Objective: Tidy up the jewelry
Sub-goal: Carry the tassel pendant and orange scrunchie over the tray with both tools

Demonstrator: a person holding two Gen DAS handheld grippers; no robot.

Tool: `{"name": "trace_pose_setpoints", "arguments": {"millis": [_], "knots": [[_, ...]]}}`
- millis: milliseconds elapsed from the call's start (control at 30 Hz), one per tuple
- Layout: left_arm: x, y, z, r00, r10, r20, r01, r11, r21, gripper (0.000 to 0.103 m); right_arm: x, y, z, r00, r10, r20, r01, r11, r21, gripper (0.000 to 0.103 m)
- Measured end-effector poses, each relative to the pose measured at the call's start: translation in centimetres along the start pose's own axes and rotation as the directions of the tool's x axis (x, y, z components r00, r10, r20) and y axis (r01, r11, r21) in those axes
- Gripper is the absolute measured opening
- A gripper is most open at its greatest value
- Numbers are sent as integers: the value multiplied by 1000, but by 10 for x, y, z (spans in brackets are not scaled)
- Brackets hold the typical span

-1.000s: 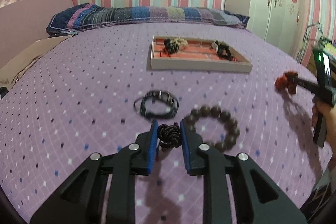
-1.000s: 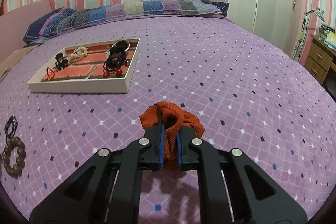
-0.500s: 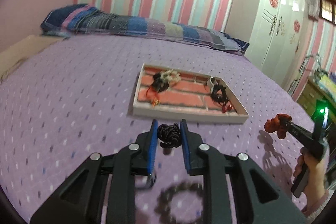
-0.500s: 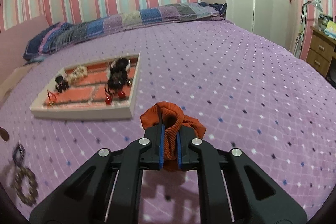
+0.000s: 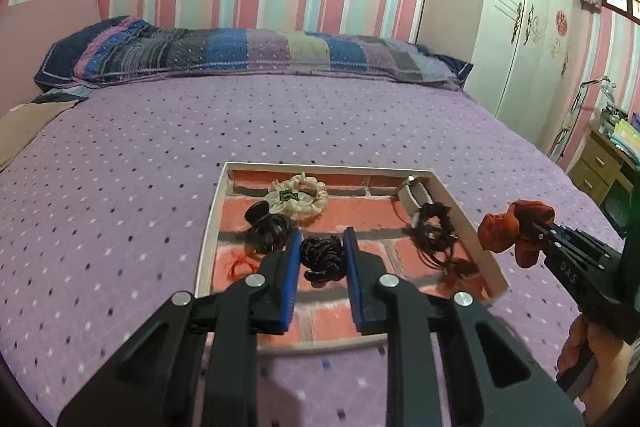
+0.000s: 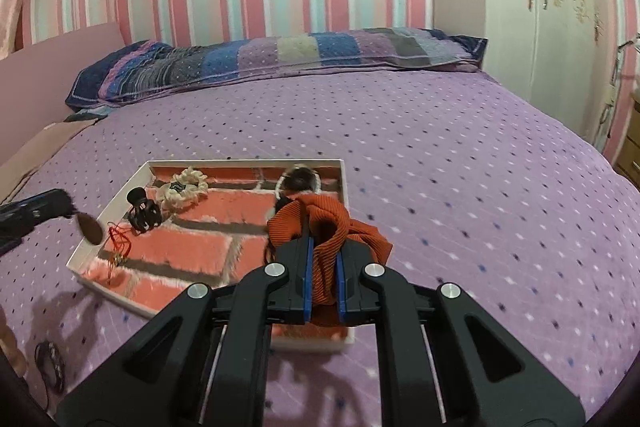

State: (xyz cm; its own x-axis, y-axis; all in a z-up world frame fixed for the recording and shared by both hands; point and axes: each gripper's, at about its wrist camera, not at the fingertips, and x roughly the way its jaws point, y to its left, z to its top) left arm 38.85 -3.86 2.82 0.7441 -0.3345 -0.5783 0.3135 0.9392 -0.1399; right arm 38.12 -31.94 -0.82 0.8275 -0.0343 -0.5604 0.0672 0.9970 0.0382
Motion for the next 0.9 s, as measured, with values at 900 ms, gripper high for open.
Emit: {"name": "trace_pose_setpoints", "arguments": {"millis": [900], "knots": [[114,14,1,989,129,-69,-126,991,45,22,86,8,-5,994,-25,-103,23,999,-28,10]]}}
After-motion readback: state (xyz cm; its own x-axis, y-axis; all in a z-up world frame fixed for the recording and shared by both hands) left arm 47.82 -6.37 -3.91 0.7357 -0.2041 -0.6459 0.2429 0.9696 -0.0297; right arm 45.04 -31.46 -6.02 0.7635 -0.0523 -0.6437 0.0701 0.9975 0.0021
